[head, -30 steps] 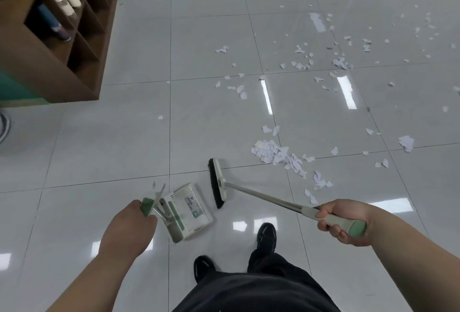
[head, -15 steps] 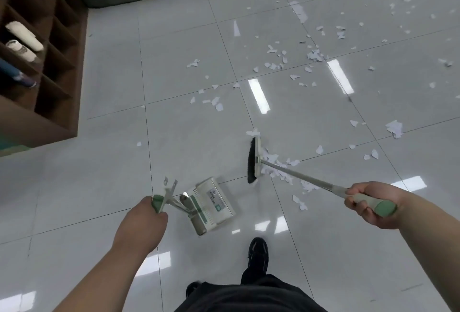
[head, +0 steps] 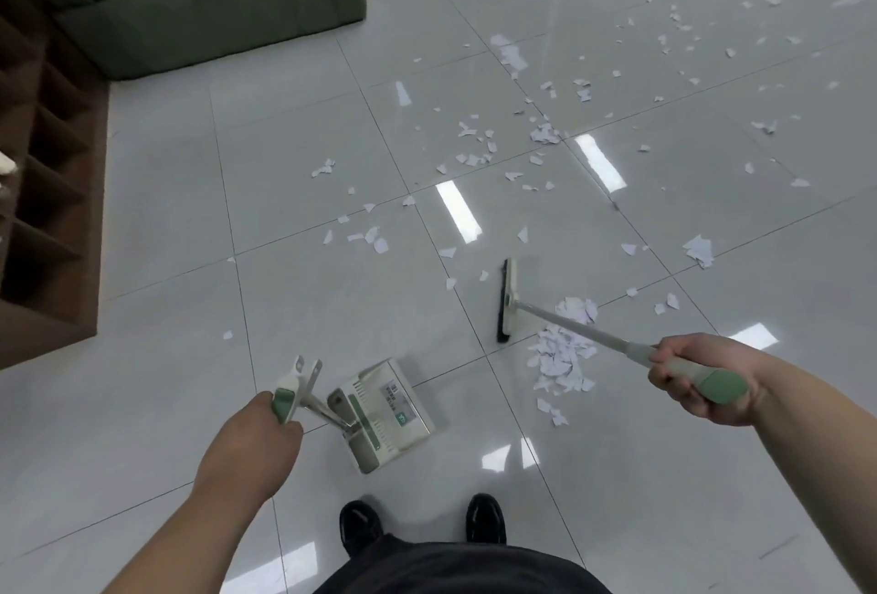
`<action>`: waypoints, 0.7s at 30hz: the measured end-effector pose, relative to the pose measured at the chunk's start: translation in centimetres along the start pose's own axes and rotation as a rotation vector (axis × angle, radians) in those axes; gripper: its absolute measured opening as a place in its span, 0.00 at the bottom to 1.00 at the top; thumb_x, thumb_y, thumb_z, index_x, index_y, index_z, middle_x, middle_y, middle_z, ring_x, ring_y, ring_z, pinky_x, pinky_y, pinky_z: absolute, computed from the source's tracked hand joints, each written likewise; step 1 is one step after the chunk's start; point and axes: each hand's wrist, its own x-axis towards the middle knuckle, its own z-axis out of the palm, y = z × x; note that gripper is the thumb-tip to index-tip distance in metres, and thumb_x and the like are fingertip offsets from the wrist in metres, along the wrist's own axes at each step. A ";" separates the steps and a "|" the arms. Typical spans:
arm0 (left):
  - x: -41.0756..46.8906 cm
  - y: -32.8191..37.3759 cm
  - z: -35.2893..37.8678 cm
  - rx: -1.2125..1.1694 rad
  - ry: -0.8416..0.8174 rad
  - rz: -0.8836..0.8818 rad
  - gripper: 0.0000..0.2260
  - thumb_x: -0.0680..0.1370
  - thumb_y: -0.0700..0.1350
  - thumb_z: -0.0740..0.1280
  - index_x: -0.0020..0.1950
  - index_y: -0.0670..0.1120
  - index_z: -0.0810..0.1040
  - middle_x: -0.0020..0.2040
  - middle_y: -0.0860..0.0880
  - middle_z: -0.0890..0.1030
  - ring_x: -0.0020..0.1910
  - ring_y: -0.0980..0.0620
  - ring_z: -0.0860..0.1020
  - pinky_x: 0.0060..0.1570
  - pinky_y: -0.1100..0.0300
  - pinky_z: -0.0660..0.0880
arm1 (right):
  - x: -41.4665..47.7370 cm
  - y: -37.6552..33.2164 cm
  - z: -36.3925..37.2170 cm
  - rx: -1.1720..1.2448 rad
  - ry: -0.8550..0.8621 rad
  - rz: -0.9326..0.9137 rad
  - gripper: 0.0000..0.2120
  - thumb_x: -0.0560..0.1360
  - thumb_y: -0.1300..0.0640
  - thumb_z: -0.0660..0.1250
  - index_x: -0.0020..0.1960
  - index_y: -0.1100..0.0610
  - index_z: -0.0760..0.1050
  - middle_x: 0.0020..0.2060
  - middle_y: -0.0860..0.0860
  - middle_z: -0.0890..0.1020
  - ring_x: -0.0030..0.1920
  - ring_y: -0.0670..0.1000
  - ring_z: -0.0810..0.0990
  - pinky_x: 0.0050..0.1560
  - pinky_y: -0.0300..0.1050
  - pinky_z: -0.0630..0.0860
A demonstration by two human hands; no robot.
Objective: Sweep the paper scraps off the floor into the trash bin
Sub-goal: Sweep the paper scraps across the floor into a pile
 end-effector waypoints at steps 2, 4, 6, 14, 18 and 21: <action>0.8 -0.7 -0.8 -0.015 0.007 -0.013 0.03 0.78 0.41 0.62 0.46 0.45 0.73 0.40 0.46 0.79 0.38 0.48 0.76 0.34 0.57 0.68 | 0.1 -0.5 2.7 -0.033 -0.048 -0.025 0.19 0.67 0.62 0.66 0.57 0.53 0.72 0.31 0.51 0.76 0.18 0.48 0.70 0.18 0.34 0.68; 1.8 -2.0 -1.8 -0.041 0.019 -0.038 0.03 0.78 0.41 0.62 0.45 0.45 0.73 0.40 0.45 0.79 0.38 0.48 0.76 0.33 0.57 0.67 | 0.5 -1.2 6.4 -0.072 -0.118 -0.042 0.26 0.63 0.62 0.67 0.61 0.51 0.72 0.31 0.51 0.76 0.18 0.49 0.70 0.19 0.34 0.68; 2.9 -3.7 -3.0 -0.072 0.035 -0.065 0.03 0.78 0.41 0.62 0.45 0.45 0.73 0.40 0.45 0.78 0.38 0.48 0.76 0.34 0.57 0.67 | 1.0 -2.2 10.8 -0.099 -0.188 -0.064 0.28 0.63 0.62 0.68 0.62 0.50 0.73 0.31 0.51 0.76 0.19 0.48 0.70 0.19 0.33 0.67; 8.3 -14.0 -8.8 -0.233 0.057 -0.202 0.03 0.78 0.41 0.63 0.45 0.45 0.73 0.40 0.45 0.79 0.37 0.47 0.77 0.34 0.57 0.68 | 4.9 -5.1 34.3 -0.273 -0.346 -0.078 0.20 0.73 0.61 0.63 0.64 0.51 0.73 0.32 0.51 0.75 0.21 0.47 0.69 0.20 0.35 0.65; 11.1 -19.6 -11.7 -0.291 0.069 -0.270 0.03 0.78 0.40 0.63 0.45 0.43 0.73 0.38 0.45 0.78 0.33 0.48 0.74 0.32 0.58 0.67 | 7.1 -6.0 46.8 -0.372 -0.356 -0.050 0.15 0.73 0.62 0.64 0.58 0.52 0.73 0.32 0.52 0.76 0.22 0.48 0.69 0.22 0.35 0.65; 13.2 -23.4 -13.2 -0.300 0.067 -0.312 0.03 0.78 0.40 0.62 0.45 0.43 0.73 0.38 0.46 0.77 0.34 0.48 0.73 0.32 0.57 0.66 | 9.2 -6.0 54.9 -0.427 -0.363 -0.019 0.12 0.73 0.62 0.64 0.56 0.53 0.72 0.32 0.52 0.77 0.23 0.48 0.69 0.23 0.35 0.65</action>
